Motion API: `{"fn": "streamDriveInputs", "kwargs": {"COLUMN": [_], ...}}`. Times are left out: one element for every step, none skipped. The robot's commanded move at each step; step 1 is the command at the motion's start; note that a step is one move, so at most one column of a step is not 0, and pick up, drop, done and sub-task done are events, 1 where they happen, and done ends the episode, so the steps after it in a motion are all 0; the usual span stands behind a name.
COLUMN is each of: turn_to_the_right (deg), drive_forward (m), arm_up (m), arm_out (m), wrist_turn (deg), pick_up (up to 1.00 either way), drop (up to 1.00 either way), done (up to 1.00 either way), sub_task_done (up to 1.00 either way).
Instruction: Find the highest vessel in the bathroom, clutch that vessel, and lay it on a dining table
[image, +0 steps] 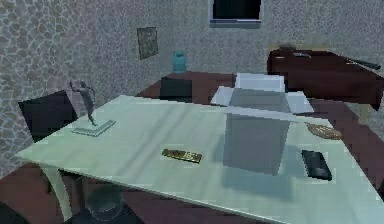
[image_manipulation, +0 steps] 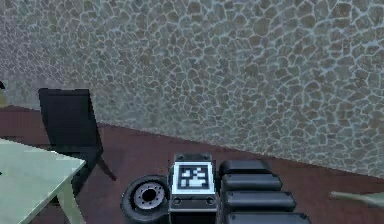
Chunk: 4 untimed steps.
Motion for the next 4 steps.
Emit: {"fn": "streamDriveInputs", "kwargs": {"turn_to_the_right": [-45.0, -45.0, -21.0, 45.0], "drive_forward": [0.00, 0.00, 0.00, 0.00], "arm_up": [0.00, 0.00, 0.00, 0.00], "arm_out": [0.00, 0.00, 0.00, 0.00], "wrist_turn": [0.0, 0.0, 0.0, 0.0], "pick_up": [0.00, 0.00, 0.00, 0.00], "drop": [0.00, 0.00, 0.00, 0.00], "done": [0.00, 0.00, 0.00, 0.00], "sub_task_done": [0.00, 0.00, 0.00, 0.00]}}
